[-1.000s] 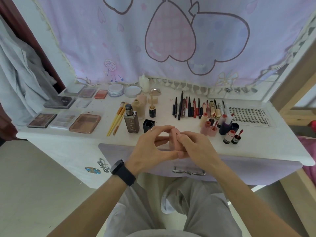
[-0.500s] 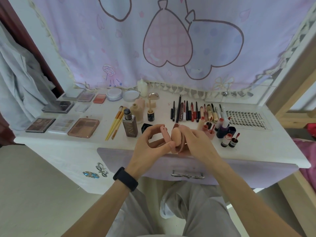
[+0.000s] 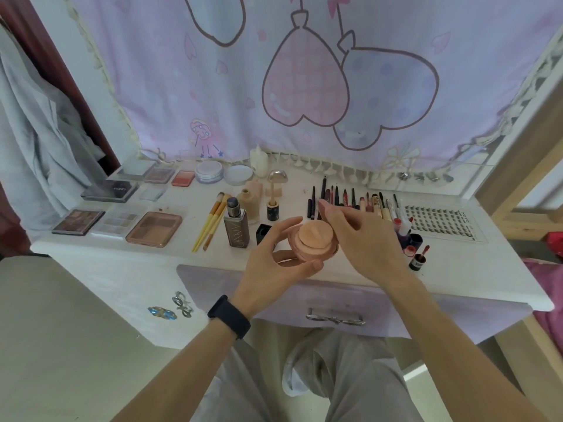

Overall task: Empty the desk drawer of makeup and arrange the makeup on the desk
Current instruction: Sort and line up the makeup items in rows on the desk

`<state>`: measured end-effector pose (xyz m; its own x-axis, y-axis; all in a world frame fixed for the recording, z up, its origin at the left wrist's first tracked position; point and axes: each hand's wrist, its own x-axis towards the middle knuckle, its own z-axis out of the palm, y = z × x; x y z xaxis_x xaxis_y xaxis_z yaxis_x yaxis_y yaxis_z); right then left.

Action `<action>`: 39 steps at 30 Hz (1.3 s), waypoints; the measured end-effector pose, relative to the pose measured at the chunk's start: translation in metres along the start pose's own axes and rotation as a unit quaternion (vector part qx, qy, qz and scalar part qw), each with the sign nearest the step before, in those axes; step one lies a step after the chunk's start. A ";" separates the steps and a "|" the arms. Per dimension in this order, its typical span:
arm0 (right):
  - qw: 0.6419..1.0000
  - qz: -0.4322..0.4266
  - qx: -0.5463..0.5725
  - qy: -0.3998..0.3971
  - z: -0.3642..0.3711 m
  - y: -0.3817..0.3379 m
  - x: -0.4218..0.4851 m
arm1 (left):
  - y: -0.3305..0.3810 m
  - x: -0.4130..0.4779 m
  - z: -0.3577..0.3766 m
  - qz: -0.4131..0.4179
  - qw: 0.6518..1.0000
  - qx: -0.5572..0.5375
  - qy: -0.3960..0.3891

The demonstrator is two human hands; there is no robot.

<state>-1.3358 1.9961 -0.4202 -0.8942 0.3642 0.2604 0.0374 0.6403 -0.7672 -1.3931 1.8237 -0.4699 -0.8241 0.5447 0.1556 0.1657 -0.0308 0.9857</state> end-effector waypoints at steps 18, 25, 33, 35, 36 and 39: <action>0.938 0.231 0.254 -0.039 0.013 0.020 0.024 | -0.008 0.005 -0.021 0.069 0.966 0.248 -0.015; 0.922 0.241 0.304 -0.023 0.015 0.014 0.022 | 0.002 0.004 -0.029 0.075 0.962 0.263 -0.018; 0.933 0.219 0.283 -0.043 0.014 0.003 0.025 | 0.029 0.007 -0.034 0.096 0.915 0.388 -0.061; 0.935 0.208 0.283 -0.053 0.013 -0.004 0.025 | 0.037 0.007 -0.036 0.101 0.897 0.426 -0.065; 0.937 0.195 0.282 -0.059 0.013 -0.008 0.024 | 0.041 0.008 -0.038 0.103 0.889 0.441 -0.066; 0.949 0.152 0.269 -0.065 0.013 -0.020 0.023 | 0.054 0.010 -0.042 0.093 0.882 0.457 -0.067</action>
<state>-1.3627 1.9826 -0.4064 -0.9272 0.3684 -0.0680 0.1002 0.0689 -0.9926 -1.4157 1.7923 -0.4128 -0.6754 0.6976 0.2394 0.7092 0.5253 0.4702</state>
